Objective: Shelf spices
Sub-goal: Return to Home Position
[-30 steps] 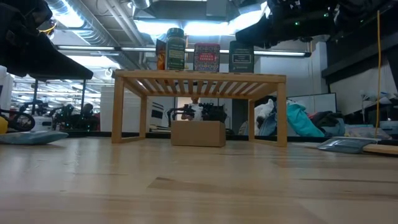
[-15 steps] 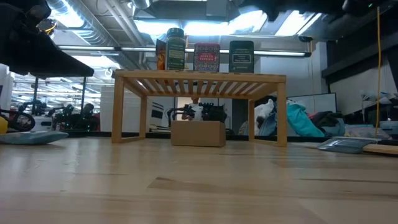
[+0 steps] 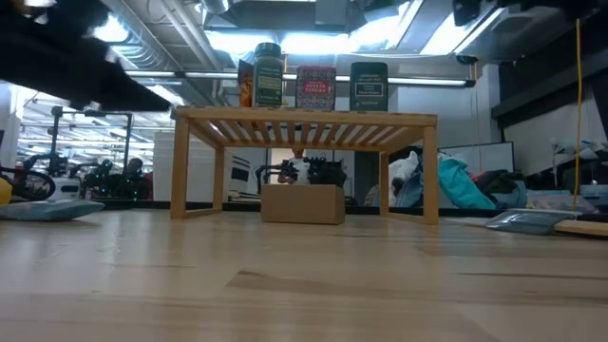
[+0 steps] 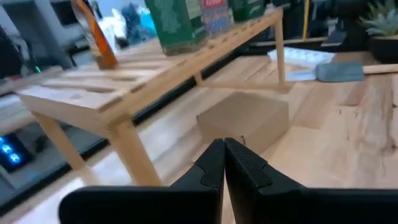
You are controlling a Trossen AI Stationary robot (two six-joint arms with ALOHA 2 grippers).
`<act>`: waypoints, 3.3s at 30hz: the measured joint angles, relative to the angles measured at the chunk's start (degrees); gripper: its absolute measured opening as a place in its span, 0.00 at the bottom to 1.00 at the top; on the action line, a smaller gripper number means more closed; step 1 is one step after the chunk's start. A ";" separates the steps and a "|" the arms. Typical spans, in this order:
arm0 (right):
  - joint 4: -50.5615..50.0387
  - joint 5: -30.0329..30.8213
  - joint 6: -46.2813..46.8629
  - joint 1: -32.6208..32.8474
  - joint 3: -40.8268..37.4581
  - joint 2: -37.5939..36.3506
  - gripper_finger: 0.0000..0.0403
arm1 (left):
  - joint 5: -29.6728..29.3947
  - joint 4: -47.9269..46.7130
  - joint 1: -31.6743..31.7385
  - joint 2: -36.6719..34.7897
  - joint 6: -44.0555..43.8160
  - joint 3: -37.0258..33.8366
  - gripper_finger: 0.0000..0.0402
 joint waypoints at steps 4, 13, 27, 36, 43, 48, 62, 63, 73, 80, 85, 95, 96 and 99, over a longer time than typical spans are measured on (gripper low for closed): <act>-0.22 -0.75 -0.10 -0.02 -3.02 -5.33 0.55 | 12.45 6.47 8.01 -0.13 6.25 0.00 0.01; -1.80 -1.42 0.38 -0.02 -11.41 -17.47 0.55 | 45.45 26.75 23.31 -0.15 27.54 -0.01 0.01; -4.41 -3.40 8.09 -0.02 -25.30 -36.77 0.55 | 59.39 44.37 32.59 -0.15 19.42 -14.22 0.01; 2.24 -3.88 11.13 -0.02 -35.53 -39.41 0.55 | 59.47 43.63 28.66 0.35 21.31 -14.64 0.01; 9.47 -7.33 12.73 -0.01 -39.00 -38.93 0.55 | 59.95 43.34 28.26 0.35 21.84 -14.64 0.01; 8.56 -7.35 12.35 -0.02 -39.06 -38.45 0.55 | 62.00 41.68 28.26 0.35 21.21 -14.67 0.01; 8.13 18.04 9.36 -0.02 -39.21 -37.84 0.55 | 62.00 40.65 28.28 0.37 20.81 -14.67 0.01; 7.85 19.84 9.36 -0.03 -39.22 -37.84 0.55 | 61.99 40.66 28.28 0.37 20.80 -14.67 0.01; 5.87 33.15 9.45 -0.04 -39.24 -37.84 0.55 | 61.50 40.52 28.33 0.37 20.62 -14.68 0.01; 5.87 33.07 9.46 -0.04 -39.26 -37.84 0.55 | 61.50 40.49 28.33 0.37 17.67 -14.69 0.01; 5.89 33.01 9.45 -0.04 -39.28 -37.84 0.55 | 61.50 40.47 28.33 0.37 17.99 -14.69 0.01; 5.92 32.81 9.45 -0.04 -39.28 -37.84 0.55 | 61.48 40.45 28.33 0.37 17.99 -14.69 0.01; 5.92 32.81 9.45 -0.04 -39.28 -37.84 0.55 | 61.48 40.38 28.33 0.33 17.99 -14.69 0.01; 5.92 32.80 9.46 -0.04 -39.28 -37.84 0.55 | 61.48 39.71 28.33 -0.21 17.99 -14.69 0.01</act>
